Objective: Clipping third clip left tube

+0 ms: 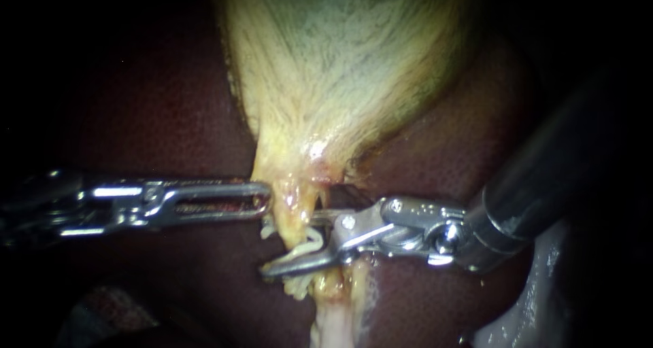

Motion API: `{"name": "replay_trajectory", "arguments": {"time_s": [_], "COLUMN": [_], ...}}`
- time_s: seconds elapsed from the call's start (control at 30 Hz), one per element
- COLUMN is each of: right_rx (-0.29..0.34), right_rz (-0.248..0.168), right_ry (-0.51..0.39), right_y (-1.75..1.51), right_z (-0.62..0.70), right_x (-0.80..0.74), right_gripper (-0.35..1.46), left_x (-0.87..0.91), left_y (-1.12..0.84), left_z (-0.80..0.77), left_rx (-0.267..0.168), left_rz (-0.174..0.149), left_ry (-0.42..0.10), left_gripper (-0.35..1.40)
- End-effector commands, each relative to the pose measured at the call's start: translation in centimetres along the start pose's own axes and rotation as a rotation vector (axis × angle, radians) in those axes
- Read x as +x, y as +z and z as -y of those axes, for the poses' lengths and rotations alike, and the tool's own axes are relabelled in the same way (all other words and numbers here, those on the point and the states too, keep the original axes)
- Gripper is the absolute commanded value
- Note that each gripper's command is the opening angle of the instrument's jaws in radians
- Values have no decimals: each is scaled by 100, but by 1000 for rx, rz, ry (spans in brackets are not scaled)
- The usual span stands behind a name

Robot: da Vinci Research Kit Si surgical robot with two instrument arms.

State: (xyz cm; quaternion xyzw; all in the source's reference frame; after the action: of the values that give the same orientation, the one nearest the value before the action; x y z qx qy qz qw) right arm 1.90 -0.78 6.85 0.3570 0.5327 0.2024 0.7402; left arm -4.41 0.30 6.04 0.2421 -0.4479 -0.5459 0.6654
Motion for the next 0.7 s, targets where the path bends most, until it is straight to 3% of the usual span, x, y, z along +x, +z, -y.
{"name": "replay_trajectory", "arguments": {"time_s": [0.03, 0.33, 0.7], "right_rx": [-2, -9, -11], "right_rz": [0, -5, -10], "right_ry": [0, 45, 237], "right_y": [0, -2, -1], "right_z": [-1, -2, -2], "right_x": [-1, 4, 7], "right_gripper": [49, 46, 42], "left_x": [0, 0, 0], "left_y": [0, 1, 2], "left_z": [0, 0, 0], "left_rx": [0, 0, 2], "left_rz": [0, 0, -1], "left_ry": [0, 0, 0], "left_gripper": [-35, -35, -35]}}
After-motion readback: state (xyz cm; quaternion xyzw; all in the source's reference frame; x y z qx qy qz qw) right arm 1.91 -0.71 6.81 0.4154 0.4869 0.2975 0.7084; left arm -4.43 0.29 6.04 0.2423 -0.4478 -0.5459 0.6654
